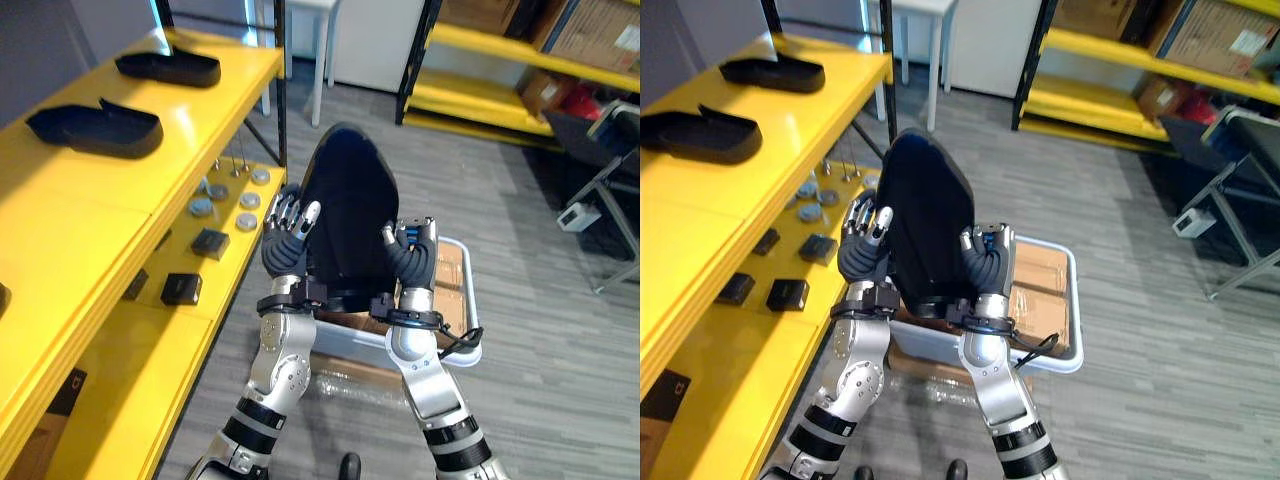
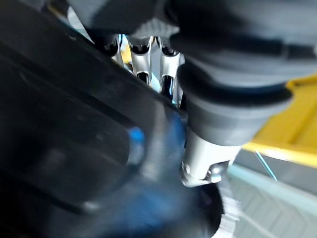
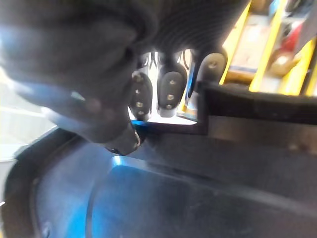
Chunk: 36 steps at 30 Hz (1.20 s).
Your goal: Walk over and take plastic housings, then place them on the shelf
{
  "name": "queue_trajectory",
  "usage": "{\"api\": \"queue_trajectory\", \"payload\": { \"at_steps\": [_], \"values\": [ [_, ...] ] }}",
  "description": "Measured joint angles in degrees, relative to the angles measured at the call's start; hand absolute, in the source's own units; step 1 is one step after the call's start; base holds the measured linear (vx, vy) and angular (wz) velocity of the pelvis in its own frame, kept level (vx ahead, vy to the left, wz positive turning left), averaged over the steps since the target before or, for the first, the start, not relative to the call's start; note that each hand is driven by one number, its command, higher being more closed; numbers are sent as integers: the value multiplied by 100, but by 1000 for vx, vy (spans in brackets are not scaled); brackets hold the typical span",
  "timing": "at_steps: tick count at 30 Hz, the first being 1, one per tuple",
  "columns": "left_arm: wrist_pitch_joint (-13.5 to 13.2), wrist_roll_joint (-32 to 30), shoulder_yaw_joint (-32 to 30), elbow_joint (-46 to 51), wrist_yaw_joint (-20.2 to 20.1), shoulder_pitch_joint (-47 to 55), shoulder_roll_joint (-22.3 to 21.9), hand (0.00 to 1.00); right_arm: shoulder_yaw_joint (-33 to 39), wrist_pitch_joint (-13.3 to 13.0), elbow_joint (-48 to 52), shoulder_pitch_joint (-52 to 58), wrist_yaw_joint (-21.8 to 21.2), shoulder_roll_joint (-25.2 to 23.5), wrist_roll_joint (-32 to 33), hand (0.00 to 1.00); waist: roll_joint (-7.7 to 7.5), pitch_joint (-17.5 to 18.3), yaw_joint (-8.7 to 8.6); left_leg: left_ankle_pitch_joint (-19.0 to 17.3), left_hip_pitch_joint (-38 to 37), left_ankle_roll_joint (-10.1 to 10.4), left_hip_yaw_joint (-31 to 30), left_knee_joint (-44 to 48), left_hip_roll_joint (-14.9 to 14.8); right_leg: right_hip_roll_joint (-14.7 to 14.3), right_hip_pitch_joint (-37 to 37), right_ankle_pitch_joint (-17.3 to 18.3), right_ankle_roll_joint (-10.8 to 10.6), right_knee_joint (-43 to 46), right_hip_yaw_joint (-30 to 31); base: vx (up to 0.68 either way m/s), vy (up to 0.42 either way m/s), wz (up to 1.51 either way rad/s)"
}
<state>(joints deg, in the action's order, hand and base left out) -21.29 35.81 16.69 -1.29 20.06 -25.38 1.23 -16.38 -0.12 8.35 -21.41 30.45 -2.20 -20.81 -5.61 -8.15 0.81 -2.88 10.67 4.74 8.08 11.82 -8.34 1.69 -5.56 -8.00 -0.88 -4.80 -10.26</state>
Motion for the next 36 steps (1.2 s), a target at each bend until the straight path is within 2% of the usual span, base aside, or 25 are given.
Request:
{"api": "queue_trajectory", "payload": {
  "at_steps": [5, 15, 16, 18, 21, 24, 26, 27, 30, 34, 36],
  "values": [
    [-1, -252, -10, -118, 40, 269, -2, 100, -183, -65, 199, 281, -245, -4, 254, 100, 5, 332, -6, 173, -369, -5, 13, -437, 80, 47, 176, 46, -25, 0, -21, 39, -2, 2],
    [17, -1007, 3, -477, -19, 722, 58, 100, -274, -64, 198, 450, -553, -2, 252, 100, 23, 685, -6, 505, -806, -87, -12, -1102, 283, 187, 346, 126, -122, -1, -108, -14, 26, 5],
    [17, -1062, 3, -478, -30, 789, 86, 100, -288, -65, 198, 500, -605, -2, 252, 0, 27, 741, -3, 532, -839, -91, -12, -1165, 298, 198, 351, 127, -124, -1, -110, -12, 31, 2],
    [34, -1192, 2, -476, -32, 912, 121, 100, -309, -65, 198, 595, -690, -2, 254, 0, 40, 809, -1, 557, -885, -101, -12, -1225, 320, 217, 372, 138, -139, 0, -111, -17, 34, 1],
    [308, -1689, -78, -438, -39, 1305, 179, 100, -355, -217, 200, 628, -845, 1, 414, 0, 91, 858, -13, 581, -991, -116, -12, -1312, 352, 242, 443, 148, -152, 1, -114, -9, 33, 1],
    [601, -2658, -455, -179, 29, 1969, 159, 100, -516, -494, 235, 951, -1186, 6, 645, 0, 107, 877, -13, 564, -1077, -86, -106, -1360, 372, 251, 556, 224, -156, 1, -201, 7, 20, 15],
    [706, -3157, -645, -9, 127, 2163, 137, 100, -585, -598, 258, 1142, -1307, 3, 768, 0, 113, 876, -11, 566, -1058, -87, -213, -1366, 381, 260, 592, 263, -172, 2, -312, 10, 1, 30],
    [820, -3608, -976, 119, 272, 2333, 81, 100, -581, -716, 375, 1318, -1371, 33, 906, 0, 124, 871, 4, 571, -1060, -88, -313, -1372, 389, 265, 649, 300, -186, 2, -414, 23, -9, 42],
    [1135, -4433, -2117, 422, 933, 2781, -24, 100, -333, -1020, 852, 1795, -1453, 26, 1087, 0, 166, 870, 5, 566, -1084, -80, -527, -1378, 403, 270, 783, 365, -146, 5, -627, 46, -12, 37],
    [1343, -4920, -2991, 749, 1512, 3025, -33, 100, -127, -1065, 881, 2211, -1528, 98, 1272, 0, 178, 869, 55, 550, -1040, -60, -778, -1340, 419, 285, 901, 456, -171, 7, -850, 44, -19, 37],
    [1376, -4963, -3223, 1002, 1719, 3038, -51, 100, -52, -1065, 874, 2364, -1581, 171, 1380, 0, 182, 866, 123, 511, -889, -31, -941, -1193, 448, 307, 934, 495, -183, 10, -1049, 45, -12, 51]
  ]
}}
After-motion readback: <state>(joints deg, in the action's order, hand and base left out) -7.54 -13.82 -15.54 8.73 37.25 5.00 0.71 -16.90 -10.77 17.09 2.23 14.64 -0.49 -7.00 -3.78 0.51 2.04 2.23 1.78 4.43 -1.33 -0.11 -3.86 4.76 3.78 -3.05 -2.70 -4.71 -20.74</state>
